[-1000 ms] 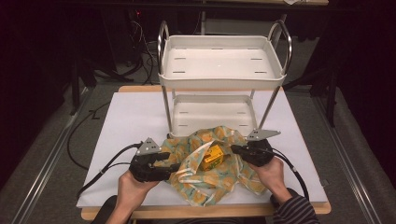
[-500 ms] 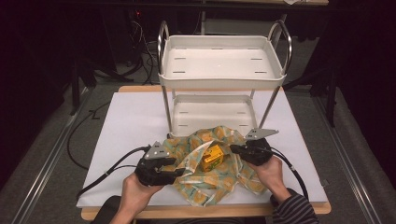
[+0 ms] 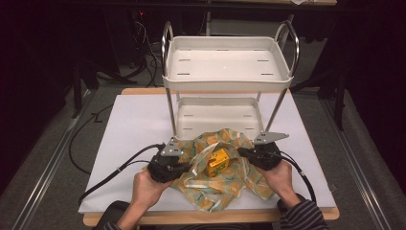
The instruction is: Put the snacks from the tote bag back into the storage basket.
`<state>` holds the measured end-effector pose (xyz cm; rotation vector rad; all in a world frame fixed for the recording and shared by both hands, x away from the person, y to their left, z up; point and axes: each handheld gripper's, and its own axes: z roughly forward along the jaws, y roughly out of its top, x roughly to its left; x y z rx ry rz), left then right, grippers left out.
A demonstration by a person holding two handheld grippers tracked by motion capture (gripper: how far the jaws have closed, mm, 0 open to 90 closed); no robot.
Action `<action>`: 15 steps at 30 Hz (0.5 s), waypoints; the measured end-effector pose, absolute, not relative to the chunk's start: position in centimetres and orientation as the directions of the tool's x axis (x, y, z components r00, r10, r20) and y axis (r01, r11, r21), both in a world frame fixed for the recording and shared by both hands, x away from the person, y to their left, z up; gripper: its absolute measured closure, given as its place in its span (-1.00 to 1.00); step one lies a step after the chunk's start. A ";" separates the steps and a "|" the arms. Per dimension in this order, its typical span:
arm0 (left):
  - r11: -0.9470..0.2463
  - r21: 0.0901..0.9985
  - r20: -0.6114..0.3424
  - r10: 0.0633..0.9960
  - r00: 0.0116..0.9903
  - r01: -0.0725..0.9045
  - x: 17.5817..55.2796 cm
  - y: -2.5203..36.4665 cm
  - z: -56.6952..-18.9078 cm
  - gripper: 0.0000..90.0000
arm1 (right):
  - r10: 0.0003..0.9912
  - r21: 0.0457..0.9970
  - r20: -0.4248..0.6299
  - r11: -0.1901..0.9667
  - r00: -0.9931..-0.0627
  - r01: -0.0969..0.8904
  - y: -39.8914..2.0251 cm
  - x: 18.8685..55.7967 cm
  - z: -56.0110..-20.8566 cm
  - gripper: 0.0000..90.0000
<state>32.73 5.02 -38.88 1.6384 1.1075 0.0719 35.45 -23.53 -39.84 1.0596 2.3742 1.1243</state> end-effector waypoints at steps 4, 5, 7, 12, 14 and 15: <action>0.060 0.808 -0.459 0.688 0.562 0.587 33.1 5.5 -38.5 0.99 | 0.743 0.760 0.040 0.411 -0.668 0.503 -23.9 35.8 -39.8 1.00; 0.066 0.811 -0.457 0.692 0.559 0.581 33.2 5.7 -38.6 0.99 | 0.744 0.761 0.037 0.412 -0.667 0.501 -24.0 35.9 -39.8 1.00; 0.069 0.814 -0.452 0.700 0.553 0.577 33.4 6.0 -38.7 0.99 | 0.745 0.764 0.017 0.421 -0.667 0.489 -24.0 35.8 -39.7 1.00; 0.093 0.817 -0.449 0.723 0.525 0.570 34.2 6.8 -39.1 0.99 | 0.752 0.762 -0.006 0.430 -0.659 0.484 -24.3 35.7 -39.5 1.00; 0.092 0.821 -0.437 0.736 0.517 0.563 34.5 7.1 -39.4 0.99 | 0.759 0.756 -0.004 0.428 -0.651 0.494 -24.4 35.9 -39.5 1.00; 0.088 0.822 -0.430 0.743 0.512 0.562 34.7 7.3 -39.6 0.99 | 0.761 0.759 -0.004 0.425 -0.649 0.493 -24.4 36.0 -39.6 1.00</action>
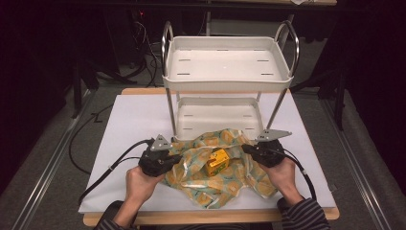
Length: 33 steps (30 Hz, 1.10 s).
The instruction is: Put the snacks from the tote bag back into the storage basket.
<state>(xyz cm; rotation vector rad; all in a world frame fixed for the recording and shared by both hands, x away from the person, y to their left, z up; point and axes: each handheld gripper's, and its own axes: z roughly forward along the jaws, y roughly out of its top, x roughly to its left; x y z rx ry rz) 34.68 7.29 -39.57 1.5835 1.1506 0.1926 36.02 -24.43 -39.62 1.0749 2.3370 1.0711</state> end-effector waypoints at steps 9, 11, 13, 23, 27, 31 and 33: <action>0.111 0.802 -0.442 0.771 0.458 0.587 37.0 7.9 -41.1 0.99 | 0.755 0.753 0.000 0.431 -0.656 0.496 -24.3 36.7 -40.0 1.00; 0.080 0.800 -0.419 0.784 0.458 0.595 37.1 7.7 -41.8 0.99 | 0.753 0.744 0.002 0.438 -0.658 0.504 -24.2 36.9 -40.4 1.00; 0.072 0.801 -0.412 0.787 0.460 0.595 37.1 7.6 -42.0 0.99 | 0.747 0.743 -0.011 0.451 -0.665 0.495 -24.1 36.9 -40.6 1.00; 0.068 0.766 -0.426 0.799 0.425 0.640 38.6 7.4 -43.7 0.99 | 0.748 0.719 -0.021 0.472 -0.663 0.510 -24.3 37.6 -41.4 1.00; 0.047 0.768 -0.402 0.811 0.425 0.638 39.0 7.3 -44.3 0.99 | 0.757 0.698 0.006 0.465 -0.653 0.545 -24.8 38.2 -42.2 1.00; 0.046 0.773 -0.390 0.821 0.418 0.632 39.0 7.5 -44.3 0.99 | 0.764 0.691 -0.014 0.474 -0.644 0.546 -24.7 38.1 -42.3 1.00; 0.055 0.769 -0.402 0.817 0.414 0.637 38.9 7.6 -44.3 0.99 | 0.764 0.692 -0.013 0.473 -0.645 0.546 -24.9 38.1 -42.2 1.00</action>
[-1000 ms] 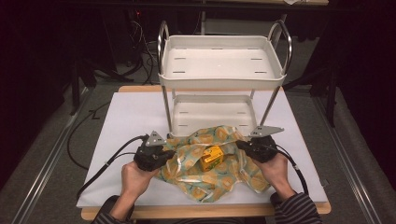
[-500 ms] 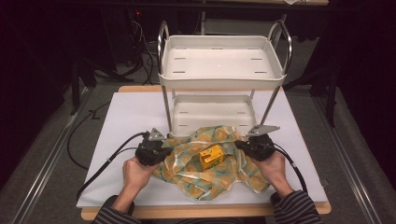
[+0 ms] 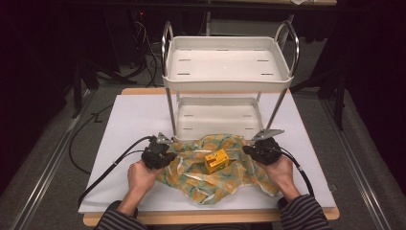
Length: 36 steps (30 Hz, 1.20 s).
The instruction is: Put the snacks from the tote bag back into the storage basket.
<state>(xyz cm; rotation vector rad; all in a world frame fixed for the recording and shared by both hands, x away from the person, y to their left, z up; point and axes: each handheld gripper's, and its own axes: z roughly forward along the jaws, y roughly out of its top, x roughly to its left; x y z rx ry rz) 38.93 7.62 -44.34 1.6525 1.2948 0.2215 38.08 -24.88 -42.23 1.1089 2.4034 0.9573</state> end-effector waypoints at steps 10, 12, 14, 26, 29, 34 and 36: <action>0.019 0.746 -0.403 0.808 0.429 0.665 39.1 7.4 -45.2 0.99 | 0.787 0.678 -0.022 0.465 -0.616 0.569 -25.7 38.5 -42.5 1.00; 0.022 0.749 -0.405 0.806 0.431 0.662 39.0 7.3 -45.1 0.99 | 0.793 0.679 -0.030 0.463 -0.608 0.570 -25.9 38.4 -42.4 1.00; 0.023 0.747 -0.407 0.806 0.430 0.665 39.0 7.3 -45.1 0.99 | 0.797 0.675 -0.026 0.459 -0.603 0.578 -26.0 38.3 -42.5 1.00; 0.029 0.724 -0.441 0.788 0.430 0.690 38.9 7.1 -45.3 0.98 | 0.822 0.641 0.010 0.431 -0.569 0.635 -27.2 38.6 -43.1 1.00; 0.009 0.723 -0.427 0.791 0.438 0.690 39.0 7.1 -45.4 0.98 | 0.820 0.645 0.004 0.435 -0.572 0.629 -27.1 38.6 -43.1 0.99; 0.013 0.729 -0.427 0.790 0.439 0.684 38.9 7.1 -45.3 0.97 | 0.807 0.654 -0.023 0.459 -0.591 0.602 -26.7 38.3 -42.9 0.59; 0.014 0.728 -0.425 0.794 0.435 0.686 38.8 6.9 -45.4 0.97 | 0.805 0.695 0.004 0.424 -0.593 0.581 -26.8 38.2 -42.2 0.46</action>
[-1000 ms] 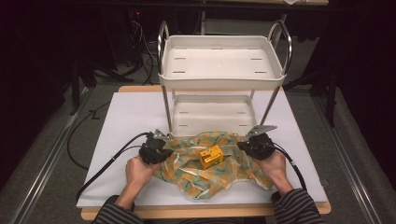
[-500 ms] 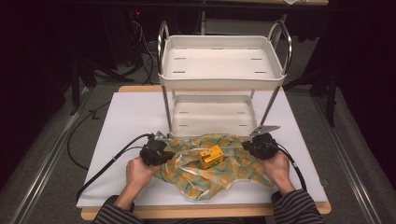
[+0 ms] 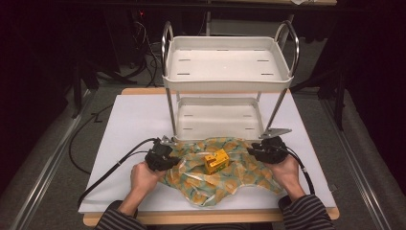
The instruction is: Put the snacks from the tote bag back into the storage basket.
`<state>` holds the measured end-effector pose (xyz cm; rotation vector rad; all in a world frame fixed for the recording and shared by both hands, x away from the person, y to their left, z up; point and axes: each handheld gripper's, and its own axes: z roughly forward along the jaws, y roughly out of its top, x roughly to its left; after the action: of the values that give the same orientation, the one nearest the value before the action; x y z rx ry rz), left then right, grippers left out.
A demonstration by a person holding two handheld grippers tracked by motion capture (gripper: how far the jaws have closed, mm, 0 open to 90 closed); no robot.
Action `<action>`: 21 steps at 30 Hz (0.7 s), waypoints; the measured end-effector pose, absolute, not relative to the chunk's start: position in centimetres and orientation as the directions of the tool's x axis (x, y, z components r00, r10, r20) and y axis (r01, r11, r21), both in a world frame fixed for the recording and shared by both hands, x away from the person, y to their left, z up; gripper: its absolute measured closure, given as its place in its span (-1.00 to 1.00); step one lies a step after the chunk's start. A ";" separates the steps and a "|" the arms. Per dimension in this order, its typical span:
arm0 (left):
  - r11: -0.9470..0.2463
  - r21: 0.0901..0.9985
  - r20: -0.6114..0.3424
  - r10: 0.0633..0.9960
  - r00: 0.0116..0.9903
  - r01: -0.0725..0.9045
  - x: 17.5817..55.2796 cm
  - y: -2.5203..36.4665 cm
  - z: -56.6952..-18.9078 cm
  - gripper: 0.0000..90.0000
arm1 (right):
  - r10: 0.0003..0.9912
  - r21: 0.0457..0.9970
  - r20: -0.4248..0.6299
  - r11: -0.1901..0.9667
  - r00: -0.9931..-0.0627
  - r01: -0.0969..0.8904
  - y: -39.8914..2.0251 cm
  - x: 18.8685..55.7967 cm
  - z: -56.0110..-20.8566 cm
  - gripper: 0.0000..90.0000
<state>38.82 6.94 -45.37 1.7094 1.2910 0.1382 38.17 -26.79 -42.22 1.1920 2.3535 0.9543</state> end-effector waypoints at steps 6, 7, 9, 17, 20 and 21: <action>0.027 0.723 -0.438 0.791 0.428 0.690 38.8 6.9 -45.3 0.96 | 0.788 0.774 -0.035 0.410 -0.614 0.482 -25.1 37.5 -40.0 0.21; 0.027 0.721 -0.445 0.785 0.431 0.693 38.8 6.8 -45.2 0.96 | 0.785 0.775 -0.041 0.415 -0.618 0.477 -24.9 37.5 -39.9 0.20; 0.029 0.721 -0.444 0.787 0.429 0.693 38.7 6.8 -45.3 0.95 | 0.780 0.784 -0.054 0.419 -0.623 0.458 -24.4 37.7 -39.6 0.20; 0.026 0.718 -0.445 0.785 0.430 0.696 38.6 6.9 -45.3 0.94 | 0.760 0.722 -0.053 0.478 -0.648 0.501 -24.2 38.5 -40.5 0.95; 0.028 0.713 -0.453 0.781 0.430 0.701 38.6 6.8 -45.3 0.96 | 0.745 0.705 -0.060 0.503 -0.665 0.500 -24.2 38.4 -40.5 1.00; 0.017 0.715 -0.444 0.783 0.436 0.699 38.6 6.9 -45.3 0.97 | 0.743 0.698 -0.066 0.511 -0.666 0.501 -24.2 38.3 -40.6 1.00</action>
<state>38.63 6.92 -45.27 1.7092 1.2923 0.1068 38.31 -24.22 -40.58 1.0331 2.3993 0.9376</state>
